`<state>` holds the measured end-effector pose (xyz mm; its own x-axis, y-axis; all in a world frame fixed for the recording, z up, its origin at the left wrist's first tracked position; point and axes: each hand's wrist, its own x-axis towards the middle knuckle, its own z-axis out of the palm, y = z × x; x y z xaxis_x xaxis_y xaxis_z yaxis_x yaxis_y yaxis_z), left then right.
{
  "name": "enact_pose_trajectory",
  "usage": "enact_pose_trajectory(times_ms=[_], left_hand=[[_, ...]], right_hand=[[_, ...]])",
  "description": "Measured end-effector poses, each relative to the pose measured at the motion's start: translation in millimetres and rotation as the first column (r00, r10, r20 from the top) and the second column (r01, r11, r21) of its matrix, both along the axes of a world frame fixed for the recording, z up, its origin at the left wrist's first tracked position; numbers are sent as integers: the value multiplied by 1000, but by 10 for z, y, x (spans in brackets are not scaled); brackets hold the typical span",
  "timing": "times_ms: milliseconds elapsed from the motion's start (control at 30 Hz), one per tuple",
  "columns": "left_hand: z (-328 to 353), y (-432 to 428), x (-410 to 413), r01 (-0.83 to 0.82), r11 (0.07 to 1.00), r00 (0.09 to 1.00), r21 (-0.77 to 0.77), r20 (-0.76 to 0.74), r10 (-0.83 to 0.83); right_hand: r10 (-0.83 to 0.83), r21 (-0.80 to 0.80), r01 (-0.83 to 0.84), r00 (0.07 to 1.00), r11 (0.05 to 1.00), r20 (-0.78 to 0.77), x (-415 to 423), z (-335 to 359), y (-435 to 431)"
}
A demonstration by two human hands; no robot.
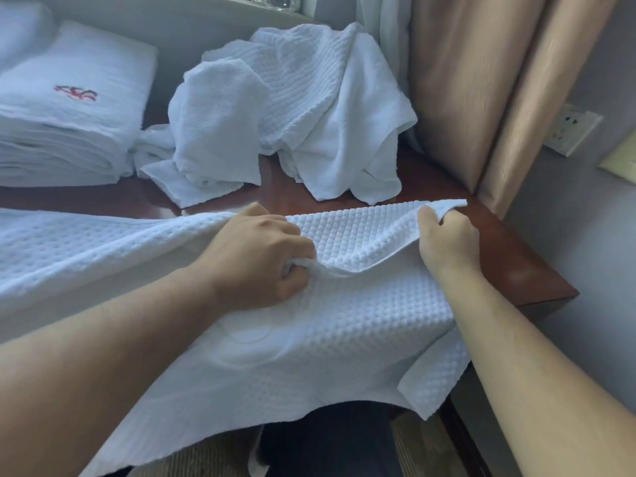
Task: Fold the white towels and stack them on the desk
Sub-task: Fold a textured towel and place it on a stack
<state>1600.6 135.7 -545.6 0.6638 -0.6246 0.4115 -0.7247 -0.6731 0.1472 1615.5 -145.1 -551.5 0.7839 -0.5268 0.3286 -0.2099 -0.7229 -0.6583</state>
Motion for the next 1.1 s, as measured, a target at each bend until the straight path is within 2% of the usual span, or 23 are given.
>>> enact_pose_trajectory(times_ms=[67,133,233,433,500,600,733,933,1100], left_hand=[[14,-5,29,-5,1000,1000,12,14,5],[25,-24,55,-2,999,1000,47,23,1],[-1,-33,88,-21,997,999,76,29,19],[-171,-252,2,-242,970,970,33,-18,242],[-225,-263,-63,-251,967,968,-47,-17,251],[-209,-177,-139,-131,979,991,-158,3,133],[-106,-144,-218,86,990,996,-112,-22,-89],[-115,-156,-239,173,980,983,-99,72,-166],[-116,-182,-261,268,957,958,-112,137,-252]], right_hand=[[-40,-77,40,999,996,5,-47,18,-16],[-81,-146,70,995,987,-67,-119,29,-22],[-90,-151,64,980,986,-175,-252,73,29],[-105,-158,55,937,986,-332,-559,-135,336],[-155,-183,111,957,977,-244,-624,-242,358],[-154,-165,148,988,975,-21,-693,-293,240],[-223,-66,219,973,973,-63,-663,-164,-148],[-380,186,365,923,912,55,-567,-71,-188],[-344,141,332,936,933,73,-561,-90,-254]])
